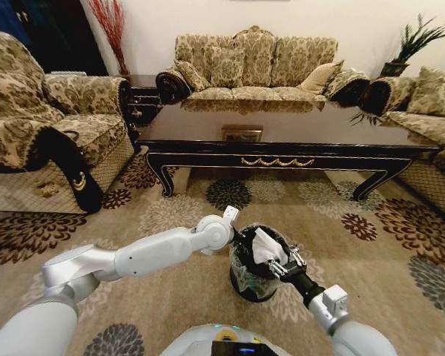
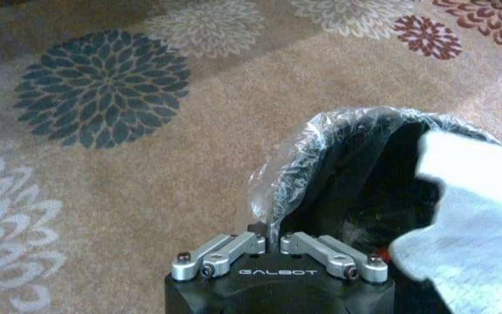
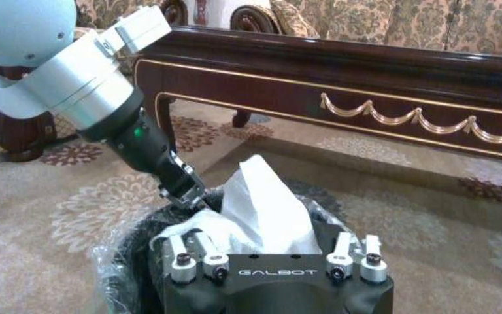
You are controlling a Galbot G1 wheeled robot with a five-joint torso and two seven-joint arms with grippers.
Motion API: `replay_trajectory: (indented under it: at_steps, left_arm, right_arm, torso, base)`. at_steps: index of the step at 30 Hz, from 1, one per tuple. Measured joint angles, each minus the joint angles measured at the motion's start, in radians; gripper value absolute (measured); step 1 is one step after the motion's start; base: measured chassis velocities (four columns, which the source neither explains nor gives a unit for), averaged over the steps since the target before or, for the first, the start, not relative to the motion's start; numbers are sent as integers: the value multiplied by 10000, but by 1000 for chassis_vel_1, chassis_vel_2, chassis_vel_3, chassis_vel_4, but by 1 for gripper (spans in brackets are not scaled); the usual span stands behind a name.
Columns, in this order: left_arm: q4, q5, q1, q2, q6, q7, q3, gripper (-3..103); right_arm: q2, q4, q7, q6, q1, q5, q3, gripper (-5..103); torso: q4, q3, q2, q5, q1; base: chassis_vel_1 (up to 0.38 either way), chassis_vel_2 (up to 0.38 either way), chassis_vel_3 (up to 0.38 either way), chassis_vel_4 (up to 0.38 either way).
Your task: Move to the front of the table and pick up the trash from the floor, then place it into the trash bin.
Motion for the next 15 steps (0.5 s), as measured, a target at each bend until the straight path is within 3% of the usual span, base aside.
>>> replay_trajectory:
  at_steps: [6,15]
  left_arm:
    - [33,9,21,-15,0,1,-1,3]
    - [34,10,23,36,0,1,-4,3]
  right_arm:
    - [16,131,-143,2,-60,-107,-10,95]
    - [57,197,-171,18,-70,-126,9,100]
  torso:
    - [0,0,0,0,0]
    - [0,0,0,0,0]
  base:
    - [0,0,0,0]
    - [0,0,0,0]
